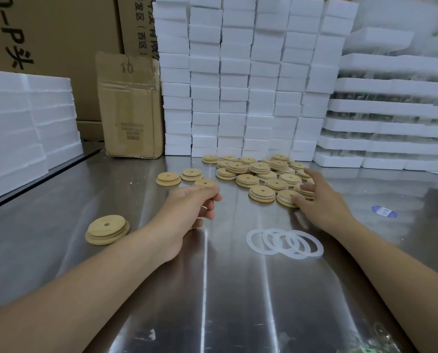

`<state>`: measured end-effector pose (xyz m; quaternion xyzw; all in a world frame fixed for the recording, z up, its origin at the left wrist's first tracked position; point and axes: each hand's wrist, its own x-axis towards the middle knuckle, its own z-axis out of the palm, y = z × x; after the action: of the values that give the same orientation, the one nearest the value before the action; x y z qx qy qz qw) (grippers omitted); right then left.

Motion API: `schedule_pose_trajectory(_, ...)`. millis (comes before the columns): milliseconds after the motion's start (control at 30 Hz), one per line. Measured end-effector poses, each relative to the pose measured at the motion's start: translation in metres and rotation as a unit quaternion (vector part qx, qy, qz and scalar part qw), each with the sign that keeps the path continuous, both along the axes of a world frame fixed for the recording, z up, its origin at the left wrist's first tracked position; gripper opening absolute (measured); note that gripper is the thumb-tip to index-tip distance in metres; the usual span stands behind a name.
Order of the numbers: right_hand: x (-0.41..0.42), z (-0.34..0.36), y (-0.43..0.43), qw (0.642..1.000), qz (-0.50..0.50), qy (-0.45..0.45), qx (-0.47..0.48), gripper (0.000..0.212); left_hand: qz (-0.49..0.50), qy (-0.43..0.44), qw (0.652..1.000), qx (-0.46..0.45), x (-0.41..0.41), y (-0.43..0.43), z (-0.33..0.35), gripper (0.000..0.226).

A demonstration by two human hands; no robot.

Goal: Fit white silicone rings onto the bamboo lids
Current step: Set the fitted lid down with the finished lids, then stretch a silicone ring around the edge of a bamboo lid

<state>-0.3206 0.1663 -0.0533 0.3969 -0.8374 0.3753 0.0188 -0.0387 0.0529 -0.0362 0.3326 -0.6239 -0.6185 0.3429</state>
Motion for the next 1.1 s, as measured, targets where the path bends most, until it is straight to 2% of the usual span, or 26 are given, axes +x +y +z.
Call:
schedule_pose_trajectory(67, -0.001, -0.001, 0.0, 1.0, -0.002, 0.001, -0.001, 0.07, -0.001, -0.011, 1.0, -0.026, -0.001, 0.001, 0.001, 0.026)
schedule_pose_trajectory(100, -0.002, -0.001, 0.0, 1.0, -0.003, 0.003, -0.002, 0.068, 0.0, -0.024, 0.997, -0.068, 0.0, 0.001, 0.003, 0.027)
schedule_pose_trajectory(133, -0.002, -0.001, 0.0, 1.0, -0.004, 0.004, -0.003, 0.066, 0.001, -0.049, 0.989, -0.138, 0.001, 0.0, 0.005, 0.028)
schedule_pose_trajectory(167, -0.002, -0.001, -0.001, 1.0, -0.005, 0.004, -0.004, 0.063, 0.002, -0.096, 0.967, -0.237, 0.005, -0.001, 0.007, 0.028)
schedule_pose_trajectory(200, -0.003, -0.002, -0.002, 1.0, -0.007, 0.003, -0.005, 0.061, 0.008, -0.169, 0.921, -0.351, 0.009, -0.004, 0.01, 0.026)
schedule_pose_trajectory(233, -0.003, -0.002, -0.003, 1.0, -0.008, 0.002, -0.005, 0.06, 0.022, -0.251, 0.855, -0.454, 0.014, -0.005, 0.014, 0.022)
schedule_pose_trajectory(267, -0.004, -0.002, -0.004, 1.0, -0.009, 0.001, -0.005, 0.058, 0.041, -0.31, 0.791, -0.526, 0.019, -0.006, 0.02, 0.018)
schedule_pose_trajectory(300, -0.004, -0.003, -0.004, 1.0, -0.008, 0.0, -0.005, 0.057, 0.053, -0.344, 0.758, -0.552, 0.026, -0.009, 0.028, 0.015)
schedule_pose_trajectory(333, -0.003, -0.003, -0.004, 1.0, -0.008, -0.003, -0.004, 0.056, 0.047, -0.374, 0.753, -0.539, 0.033, -0.014, 0.035, 0.015)
schedule_pose_trajectory(400, -0.003, -0.002, -0.004, 1.0, -0.01, -0.01, -0.005, 0.053, -0.004, -0.464, 0.76, -0.455, 0.048, -0.027, 0.05, 0.024)
schedule_pose_trajectory(467, -0.001, -0.002, -0.004, 1.0, -0.008, -0.015, -0.003, 0.051, -0.063, -0.568, 0.74, -0.356, 0.062, -0.036, 0.06, 0.036)
schedule_pose_trajectory(567, 0.0, 0.001, -0.003, 1.0, -0.009, -0.019, 0.011, 0.05, -0.097, -0.604, 0.752, -0.246, 0.076, -0.044, 0.066, 0.04)
schedule_pose_trajectory(633, 0.002, 0.001, -0.002, 1.0, -0.011, -0.023, 0.016, 0.049, -0.107, -0.619, 0.733, -0.259, 0.078, -0.048, 0.062, 0.042)
schedule_pose_trajectory(700, 0.004, 0.002, -0.001, 1.0, -0.011, -0.024, 0.017, 0.047, -0.086, -0.617, 0.716, -0.315, 0.075, -0.052, 0.055, 0.044)
schedule_pose_trajectory(733, 0.005, 0.003, -0.001, 1.0, -0.01, -0.023, 0.017, 0.046, -0.069, -0.587, 0.729, -0.345, 0.072, -0.051, 0.052, 0.044)
schedule_pose_trajectory(800, 0.007, 0.003, 0.0, 1.0, -0.009, -0.018, 0.018, 0.044, -0.051, -0.481, 0.786, -0.385, 0.062, -0.046, 0.048, 0.042)
schedule_pose_trajectory(833, 0.008, 0.003, 0.0, 1.0, -0.008, -0.014, 0.018, 0.043, -0.054, -0.443, 0.803, -0.394, 0.057, -0.042, 0.045, 0.044)
schedule_pose_trajectory(867, 0.009, 0.004, 0.0, 1.0, -0.007, -0.009, 0.017, 0.042, -0.067, -0.436, 0.802, -0.403, 0.051, -0.038, 0.041, 0.05)
schedule_pose_trajectory(933, 0.012, 0.006, 0.0, 1.0, -0.004, 0.009, 0.022, 0.04, -0.089, -0.462, 0.773, -0.426, 0.043, -0.032, 0.031, 0.06)
schedule_pose_trajectory(1000, 0.016, 0.007, 0.0, 0.999, 0.009, 0.032, 0.014, 0.035, -0.085, -0.463, 0.751, -0.463, 0.038, -0.03, 0.022, 0.055)
schedule_pose_trajectory(1100, 0.031, 0.014, 0.001, 0.996, 0.072, 0.05, -0.033, 0.01, -0.061, -0.421, 0.755, -0.498, 0.031, -0.03, 0.012, 0.045)
